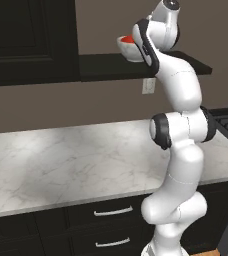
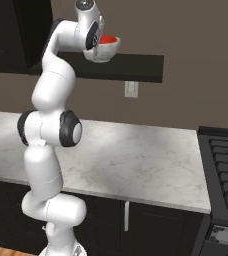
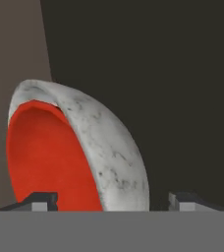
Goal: Pick up the bowls on the counter and stack them on top of one another in the open cabinet. Place the smaller bowl on top of the larger bowl.
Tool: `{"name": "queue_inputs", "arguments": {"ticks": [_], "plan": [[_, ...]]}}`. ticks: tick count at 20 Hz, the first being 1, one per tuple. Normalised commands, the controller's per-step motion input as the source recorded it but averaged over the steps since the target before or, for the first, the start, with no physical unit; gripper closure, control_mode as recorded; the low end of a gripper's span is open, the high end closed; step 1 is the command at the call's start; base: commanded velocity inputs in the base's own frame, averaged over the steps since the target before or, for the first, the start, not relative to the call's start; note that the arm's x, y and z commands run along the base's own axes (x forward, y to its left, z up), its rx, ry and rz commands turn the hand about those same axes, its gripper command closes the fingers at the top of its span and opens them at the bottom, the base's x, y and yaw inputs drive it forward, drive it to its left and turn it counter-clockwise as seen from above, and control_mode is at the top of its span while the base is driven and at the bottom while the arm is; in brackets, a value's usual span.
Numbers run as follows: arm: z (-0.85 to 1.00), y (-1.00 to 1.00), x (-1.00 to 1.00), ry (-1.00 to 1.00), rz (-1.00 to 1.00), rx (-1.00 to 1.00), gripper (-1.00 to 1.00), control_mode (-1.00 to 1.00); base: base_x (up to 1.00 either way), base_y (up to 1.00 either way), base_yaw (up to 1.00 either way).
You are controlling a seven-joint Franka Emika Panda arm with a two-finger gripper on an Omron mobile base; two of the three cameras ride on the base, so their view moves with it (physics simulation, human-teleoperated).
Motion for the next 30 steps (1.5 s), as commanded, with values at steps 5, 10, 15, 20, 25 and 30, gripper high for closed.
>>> {"name": "queue_inputs", "arguments": {"ticks": [5, 10, 15, 20, 25, 30], "plan": [[0.35, 0.0, -0.41, -0.13, 0.0, 0.0, -1.0, -1.0, 0.0, 0.0, 0.0], [0.32, 0.0, -0.69, -0.14, 0.0, 0.0, -1.0, -1.0, 0.0, 0.0, 0.0], [0.03, 0.0, -0.87, -0.06, 0.0, 0.0, -1.0, -1.0, 0.0, 0.0, 0.0], [-0.39, 0.0, -1.0, 0.0, 0.0, 0.0, -1.0, -1.0, 0.0, 0.0, 0.0], [-0.31, 0.0, -1.0, 0.0, 0.0, 0.0, -1.0, -1.0, 0.0, 0.0, 0.0], [-0.17, 0.0, -1.0, 0.0, 0.0, 0.0, -1.0, -1.0, 0.0, 0.0, 0.0]]}}
